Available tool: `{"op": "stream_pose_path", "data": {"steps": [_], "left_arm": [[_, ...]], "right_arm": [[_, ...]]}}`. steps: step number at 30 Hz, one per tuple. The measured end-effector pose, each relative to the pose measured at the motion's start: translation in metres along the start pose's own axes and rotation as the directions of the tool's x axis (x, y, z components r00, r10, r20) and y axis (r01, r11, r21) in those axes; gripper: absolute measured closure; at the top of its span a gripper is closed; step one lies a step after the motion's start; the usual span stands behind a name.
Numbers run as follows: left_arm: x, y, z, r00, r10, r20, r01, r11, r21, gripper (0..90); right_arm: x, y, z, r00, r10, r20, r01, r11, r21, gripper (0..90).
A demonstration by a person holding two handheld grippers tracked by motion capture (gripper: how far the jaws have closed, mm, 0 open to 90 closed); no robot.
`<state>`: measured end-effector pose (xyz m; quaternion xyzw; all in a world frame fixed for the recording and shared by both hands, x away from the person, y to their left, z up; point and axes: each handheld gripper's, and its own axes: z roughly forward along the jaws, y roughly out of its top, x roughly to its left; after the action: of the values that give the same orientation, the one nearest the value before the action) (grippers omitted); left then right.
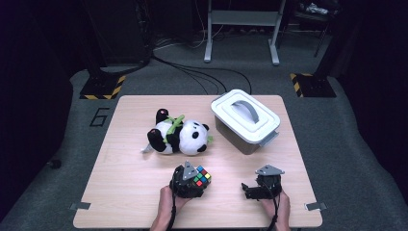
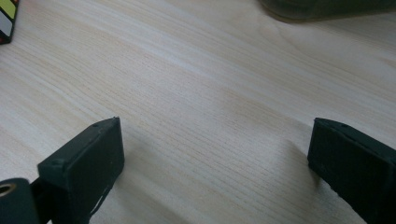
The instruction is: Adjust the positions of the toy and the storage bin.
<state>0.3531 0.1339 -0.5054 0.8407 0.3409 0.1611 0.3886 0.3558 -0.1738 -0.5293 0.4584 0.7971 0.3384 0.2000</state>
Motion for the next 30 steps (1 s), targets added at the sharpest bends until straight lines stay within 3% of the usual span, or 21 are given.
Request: {"op": "stream_pose_path", "data": {"steps": [16, 24, 27, 29, 30], "left_arm": [[0.024, -0.019, -0.028, 0.9961, -0.043, -0.078, 0.042, 0.999, -0.018, 34.1], [0.046, -0.029, -0.048, 0.9871, -0.079, -0.139, 0.075, 0.9966, -0.035, 34.1], [0.056, -0.033, -0.058, 0.9812, -0.099, -0.165, 0.092, 0.9946, -0.047, 34.0], [0.067, -0.037, -0.068, 0.9738, -0.115, -0.196, 0.107, 0.993, -0.051, 34.1], [0.067, -0.037, -0.068, 0.9738, -0.115, -0.196, 0.107, 0.993, -0.051, 34.1]], "right_arm": [[0.0, 0.0, 0.0, 1.0, 0.002, -0.002, -0.002, 1.0, -0.001, 3.0], [0.0, 0.0, 0.0, 1.0, 0.002, -0.002, -0.002, 1.0, -0.001, 2.9], [0.0, 0.0, 0.0, 1.0, 0.001, 0.0, -0.001, 1.0, 0.0, 3.0], [0.0, 0.0, 0.0, 1.0, 0.0, 0.0, 0.0, 1.0, -0.001, 2.9], [0.0, 0.0, 0.0, 1.0, 0.0, 0.0, 0.0, 1.0, -0.001, 2.9]]}}
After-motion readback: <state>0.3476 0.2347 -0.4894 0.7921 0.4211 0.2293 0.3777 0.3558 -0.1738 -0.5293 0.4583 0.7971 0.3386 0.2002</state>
